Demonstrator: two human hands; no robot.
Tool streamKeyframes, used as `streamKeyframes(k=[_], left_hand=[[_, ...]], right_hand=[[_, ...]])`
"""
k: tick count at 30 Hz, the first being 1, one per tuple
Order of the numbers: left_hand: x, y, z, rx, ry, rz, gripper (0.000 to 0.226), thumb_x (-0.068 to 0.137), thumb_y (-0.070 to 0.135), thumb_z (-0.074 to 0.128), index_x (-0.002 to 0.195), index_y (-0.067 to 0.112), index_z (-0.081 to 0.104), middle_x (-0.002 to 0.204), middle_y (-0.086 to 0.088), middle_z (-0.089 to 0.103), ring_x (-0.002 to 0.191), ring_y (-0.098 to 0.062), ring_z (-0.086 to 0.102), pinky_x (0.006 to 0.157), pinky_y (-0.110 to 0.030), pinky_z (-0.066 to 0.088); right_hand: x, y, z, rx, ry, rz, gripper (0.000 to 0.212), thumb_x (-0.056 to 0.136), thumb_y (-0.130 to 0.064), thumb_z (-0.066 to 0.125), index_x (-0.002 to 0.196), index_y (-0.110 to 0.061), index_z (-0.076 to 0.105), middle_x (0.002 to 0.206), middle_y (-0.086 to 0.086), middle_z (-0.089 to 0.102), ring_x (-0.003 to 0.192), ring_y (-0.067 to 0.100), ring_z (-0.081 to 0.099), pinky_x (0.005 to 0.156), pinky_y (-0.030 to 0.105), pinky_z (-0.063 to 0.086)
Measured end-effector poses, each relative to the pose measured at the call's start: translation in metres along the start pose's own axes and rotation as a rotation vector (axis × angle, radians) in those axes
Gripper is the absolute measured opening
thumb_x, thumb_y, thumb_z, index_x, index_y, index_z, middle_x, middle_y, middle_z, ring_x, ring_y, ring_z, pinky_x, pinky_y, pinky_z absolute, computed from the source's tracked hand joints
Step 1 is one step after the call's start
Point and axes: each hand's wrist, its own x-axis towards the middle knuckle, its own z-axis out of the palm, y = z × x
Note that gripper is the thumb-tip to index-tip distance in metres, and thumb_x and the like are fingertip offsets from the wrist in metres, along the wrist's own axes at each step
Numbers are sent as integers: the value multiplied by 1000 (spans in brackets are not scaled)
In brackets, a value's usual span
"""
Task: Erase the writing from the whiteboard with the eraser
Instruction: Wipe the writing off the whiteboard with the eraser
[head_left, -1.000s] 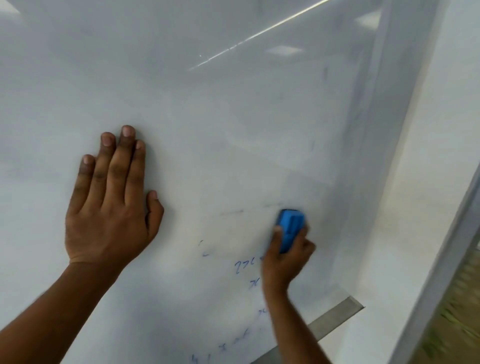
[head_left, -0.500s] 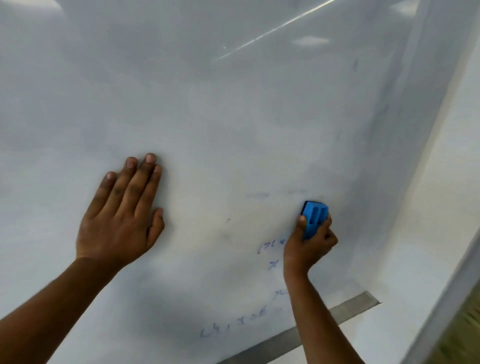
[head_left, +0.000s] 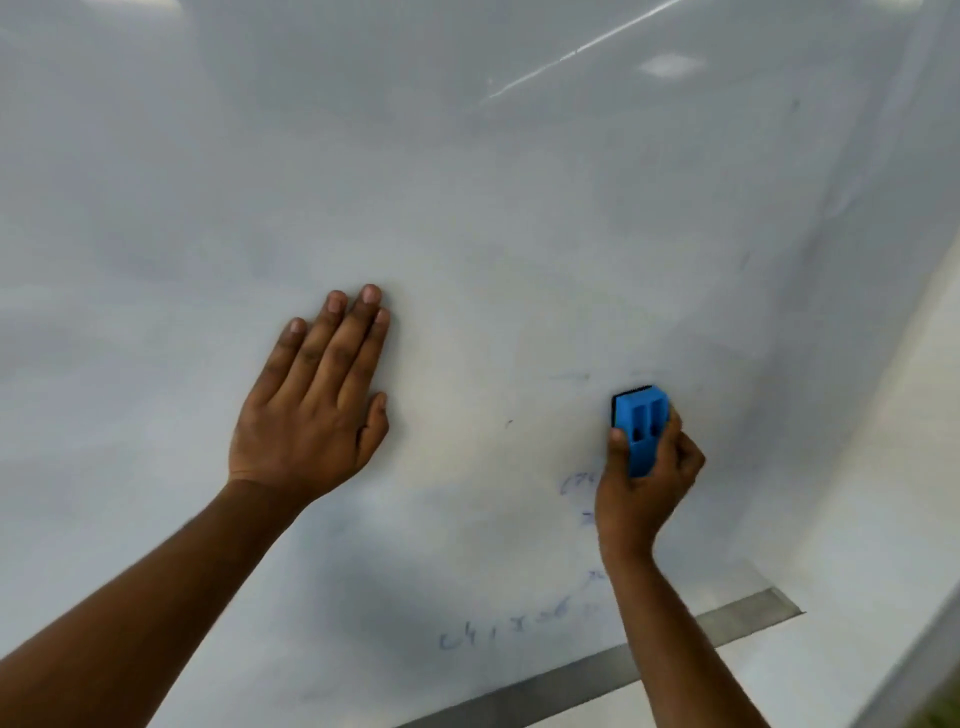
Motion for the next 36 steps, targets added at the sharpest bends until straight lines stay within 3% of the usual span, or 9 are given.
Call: streamKeyframes(k=[2,4,11,14,18,21,27,34,36], left_hand=[[0,0,0,4,0,-6,71,110,35,38,172,5,22,182,-9,12,168,-26,14,137,-43,12],[-2,0,-1,-6,-1,-8,70,110,34,38,172,5,22,182,-9,12,168,-26,14,137,-43,12],[1,-2,-8,-63,-37,-20,69,112,34,40,172,6,21,181,-8,15,169,-24,12,137,-42,12],[3,4,-14,-135,-87,-60,70,111,31,41,173,6,19,182,-8,12,169,-23,6,138,-43,7],[10,15,-15,-145,-121,-91,78,105,22,47,172,3,14,181,-11,10,169,-21,-1,138,-42,4],[30,39,-7,-165,-96,-39,77,102,21,49,171,2,20,180,-10,9,169,-19,-3,138,-39,2],[44,79,14,-139,-48,-53,76,103,26,44,171,1,19,181,-11,8,169,-24,3,138,-42,6],[41,80,21,-101,-9,-38,74,105,27,39,172,3,18,182,-10,9,169,-26,10,138,-42,6],[41,81,20,-91,-11,-44,75,104,26,39,172,2,18,182,-11,9,169,-27,11,138,-43,7]], right_hand=[[2,-26,17,43,77,78,62,93,-19,75,147,-3,49,128,25,47,118,38,51,97,55,53],[-30,-56,39,16,45,-115,61,93,-26,73,146,-6,51,128,19,50,116,30,50,99,43,50],[-94,-5,8,-193,-527,-827,58,101,-30,58,155,-35,37,133,4,49,121,27,51,103,47,49],[-34,46,-20,-141,-315,-391,64,93,-13,73,150,-19,45,135,14,44,123,32,52,102,48,53],[56,66,-35,-59,40,359,64,96,-20,70,153,-12,42,135,25,41,122,44,53,104,48,51],[15,37,-20,-74,65,266,66,95,-20,72,152,-6,43,131,25,44,119,41,54,99,42,52],[-115,21,-8,7,-366,-179,54,95,-31,69,143,-12,56,136,-5,40,128,12,48,110,18,42],[52,120,-55,-26,43,330,47,92,-13,74,136,-10,58,125,29,54,113,47,58,99,61,52],[57,128,-61,-9,165,474,45,91,-18,74,134,-14,60,126,31,56,114,47,58,99,62,51]])
